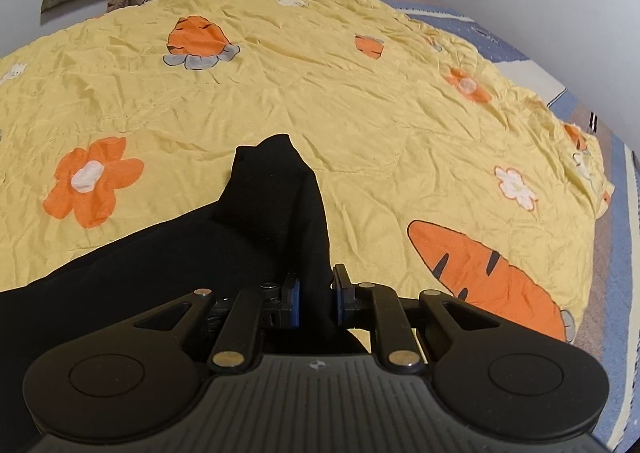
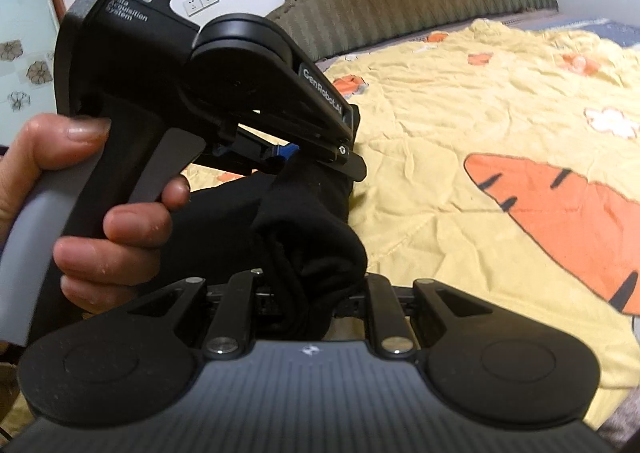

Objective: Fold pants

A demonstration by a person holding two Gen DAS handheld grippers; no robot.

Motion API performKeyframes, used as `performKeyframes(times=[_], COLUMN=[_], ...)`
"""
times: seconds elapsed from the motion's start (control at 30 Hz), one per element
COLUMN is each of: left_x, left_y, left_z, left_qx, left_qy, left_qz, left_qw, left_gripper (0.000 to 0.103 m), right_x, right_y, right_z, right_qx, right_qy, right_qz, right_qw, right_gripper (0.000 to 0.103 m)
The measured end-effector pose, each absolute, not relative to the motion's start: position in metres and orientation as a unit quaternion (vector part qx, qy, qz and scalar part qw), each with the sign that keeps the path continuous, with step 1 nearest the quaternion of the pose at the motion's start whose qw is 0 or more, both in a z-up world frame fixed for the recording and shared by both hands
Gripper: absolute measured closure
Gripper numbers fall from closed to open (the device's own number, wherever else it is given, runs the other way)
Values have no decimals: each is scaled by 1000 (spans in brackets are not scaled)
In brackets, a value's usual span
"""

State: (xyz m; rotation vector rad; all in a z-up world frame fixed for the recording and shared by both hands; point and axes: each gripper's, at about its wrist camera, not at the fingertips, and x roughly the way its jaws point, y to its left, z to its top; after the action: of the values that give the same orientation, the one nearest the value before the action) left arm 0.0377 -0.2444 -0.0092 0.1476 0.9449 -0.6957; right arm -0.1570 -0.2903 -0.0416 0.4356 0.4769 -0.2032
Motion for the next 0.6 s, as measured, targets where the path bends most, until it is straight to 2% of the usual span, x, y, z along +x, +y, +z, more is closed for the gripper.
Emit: performKeyframes(times=[0.3,0.6], left_x=[33,38], left_y=[-259,-255], left_z=[-13,-15], left_qx=[94,61], left_qy=[438,442], left_qz=[-329,-339], left_qw=[831,828], left_gripper=[87,82], right_x=[-157,-171], right_y=[-302,-325], right_z=[-36,-43], right_qx=[275,377], right_qy=[235,219], right_qz=[-103,-91], right_qw=[927,895], right_gripper=[82,78])
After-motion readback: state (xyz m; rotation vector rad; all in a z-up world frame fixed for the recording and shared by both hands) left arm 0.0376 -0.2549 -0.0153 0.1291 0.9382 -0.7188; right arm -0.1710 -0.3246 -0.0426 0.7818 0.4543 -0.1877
